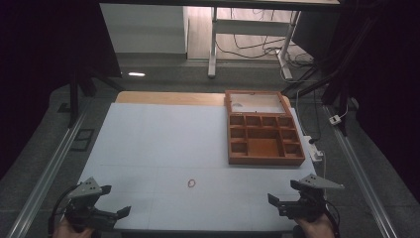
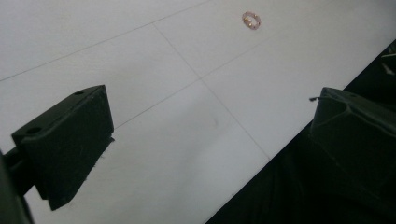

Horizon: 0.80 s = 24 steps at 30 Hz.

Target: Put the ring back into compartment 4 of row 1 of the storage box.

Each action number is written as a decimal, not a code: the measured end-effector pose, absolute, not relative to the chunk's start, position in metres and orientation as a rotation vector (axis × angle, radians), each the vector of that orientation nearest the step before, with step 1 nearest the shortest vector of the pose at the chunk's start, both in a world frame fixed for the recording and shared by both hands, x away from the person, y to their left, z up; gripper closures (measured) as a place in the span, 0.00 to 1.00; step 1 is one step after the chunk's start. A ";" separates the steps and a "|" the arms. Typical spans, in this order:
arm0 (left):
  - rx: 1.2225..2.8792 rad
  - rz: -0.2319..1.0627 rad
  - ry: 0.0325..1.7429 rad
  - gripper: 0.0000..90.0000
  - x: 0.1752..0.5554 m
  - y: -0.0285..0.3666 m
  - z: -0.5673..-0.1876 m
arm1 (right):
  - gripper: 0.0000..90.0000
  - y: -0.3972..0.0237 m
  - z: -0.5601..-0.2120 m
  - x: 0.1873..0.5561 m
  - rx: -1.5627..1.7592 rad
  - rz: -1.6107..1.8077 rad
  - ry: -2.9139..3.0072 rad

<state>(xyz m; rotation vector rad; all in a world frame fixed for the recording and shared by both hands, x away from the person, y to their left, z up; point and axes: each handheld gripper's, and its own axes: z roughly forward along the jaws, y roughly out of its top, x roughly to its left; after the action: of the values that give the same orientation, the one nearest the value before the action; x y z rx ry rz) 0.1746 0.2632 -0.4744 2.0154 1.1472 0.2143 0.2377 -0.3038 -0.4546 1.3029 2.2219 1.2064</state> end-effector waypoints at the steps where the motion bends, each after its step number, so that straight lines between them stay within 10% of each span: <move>1: 2.010 0.223 1.150 0.00 0.174 0.263 -0.474 | 0.00 -0.304 -0.454 0.237 1.298 1.215 2.225; 24: 1.965 0.214 1.211 0.00 0.178 0.266 -0.475 | 0.00 -0.299 -0.455 0.237 1.254 1.111 2.267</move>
<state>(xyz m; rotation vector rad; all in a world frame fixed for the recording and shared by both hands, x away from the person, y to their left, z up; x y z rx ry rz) 0.1775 0.2663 -0.4751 1.9646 1.2107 0.2136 0.2369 -0.2990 -0.4551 1.2539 2.2669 1.1105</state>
